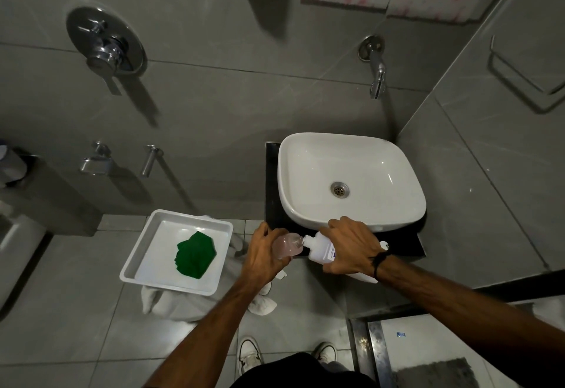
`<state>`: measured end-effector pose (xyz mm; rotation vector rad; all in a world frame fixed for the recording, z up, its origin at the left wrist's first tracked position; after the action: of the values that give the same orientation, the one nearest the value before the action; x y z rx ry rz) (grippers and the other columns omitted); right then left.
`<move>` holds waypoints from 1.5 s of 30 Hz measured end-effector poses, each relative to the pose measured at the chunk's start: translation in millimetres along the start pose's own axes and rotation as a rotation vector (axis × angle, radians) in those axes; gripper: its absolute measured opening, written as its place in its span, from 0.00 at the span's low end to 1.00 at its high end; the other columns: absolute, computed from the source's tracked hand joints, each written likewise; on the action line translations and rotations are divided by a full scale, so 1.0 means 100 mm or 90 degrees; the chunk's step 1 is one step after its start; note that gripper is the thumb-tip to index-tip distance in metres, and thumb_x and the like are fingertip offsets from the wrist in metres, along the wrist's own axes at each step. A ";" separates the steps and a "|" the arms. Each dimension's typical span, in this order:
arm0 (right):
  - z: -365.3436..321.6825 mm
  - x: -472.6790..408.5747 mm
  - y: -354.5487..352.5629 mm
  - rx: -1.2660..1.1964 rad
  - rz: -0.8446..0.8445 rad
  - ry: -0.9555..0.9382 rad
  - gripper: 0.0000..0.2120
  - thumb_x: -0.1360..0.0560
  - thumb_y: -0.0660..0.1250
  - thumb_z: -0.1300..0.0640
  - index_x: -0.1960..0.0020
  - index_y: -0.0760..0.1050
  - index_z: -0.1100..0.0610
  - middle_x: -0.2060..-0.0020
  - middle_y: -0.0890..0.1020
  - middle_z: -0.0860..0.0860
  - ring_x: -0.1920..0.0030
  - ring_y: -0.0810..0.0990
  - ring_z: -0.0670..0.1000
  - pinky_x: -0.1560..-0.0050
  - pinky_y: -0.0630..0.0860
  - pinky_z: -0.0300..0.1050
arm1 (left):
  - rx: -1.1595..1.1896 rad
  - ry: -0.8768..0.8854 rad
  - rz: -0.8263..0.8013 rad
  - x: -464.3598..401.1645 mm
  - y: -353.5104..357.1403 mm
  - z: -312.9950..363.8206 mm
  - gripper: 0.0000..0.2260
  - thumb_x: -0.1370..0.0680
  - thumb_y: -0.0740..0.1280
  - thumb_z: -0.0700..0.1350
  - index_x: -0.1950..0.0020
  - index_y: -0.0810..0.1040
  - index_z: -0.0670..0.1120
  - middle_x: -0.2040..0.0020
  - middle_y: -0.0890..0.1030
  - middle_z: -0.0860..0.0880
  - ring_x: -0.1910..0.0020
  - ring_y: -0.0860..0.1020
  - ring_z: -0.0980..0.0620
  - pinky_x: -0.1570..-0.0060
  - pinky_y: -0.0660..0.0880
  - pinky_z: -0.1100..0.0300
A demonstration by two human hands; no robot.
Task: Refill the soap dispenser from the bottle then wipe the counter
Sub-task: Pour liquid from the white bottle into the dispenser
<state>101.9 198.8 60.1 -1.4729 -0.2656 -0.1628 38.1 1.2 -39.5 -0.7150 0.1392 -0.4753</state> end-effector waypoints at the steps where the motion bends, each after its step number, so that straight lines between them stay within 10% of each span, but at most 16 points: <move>1: 0.00 0.00 -0.01 0.001 0.001 -0.001 0.31 0.43 0.69 0.33 0.46 0.75 0.50 0.56 0.78 0.49 0.57 0.76 0.53 0.61 0.63 0.43 | 0.000 -0.001 -0.002 0.00 0.00 0.00 0.30 0.33 0.80 0.53 0.33 0.77 0.52 0.39 0.74 0.48 0.40 0.75 0.48 0.40 0.75 0.58; 45: 0.01 -0.04 -0.10 0.020 -0.007 -0.022 0.30 0.39 0.69 0.35 0.44 0.75 0.51 0.53 0.78 0.50 0.53 0.76 0.53 0.60 0.64 0.43 | 0.023 -0.025 -0.011 -0.06 0.05 0.06 0.28 0.34 0.80 0.53 0.35 0.78 0.53 0.38 0.74 0.49 0.39 0.76 0.50 0.37 0.76 0.56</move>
<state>94.8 198.8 68.7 -1.4440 -0.3026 -0.1420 36.1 10.5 -38.7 -0.6900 0.0870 -0.4790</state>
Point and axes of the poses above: each hand's wrist, its own x-axis away from the middle knuckle, its own y-axis out of the palm, z = x × y, the point moved 2 cm from there along -x, towards the middle knuckle
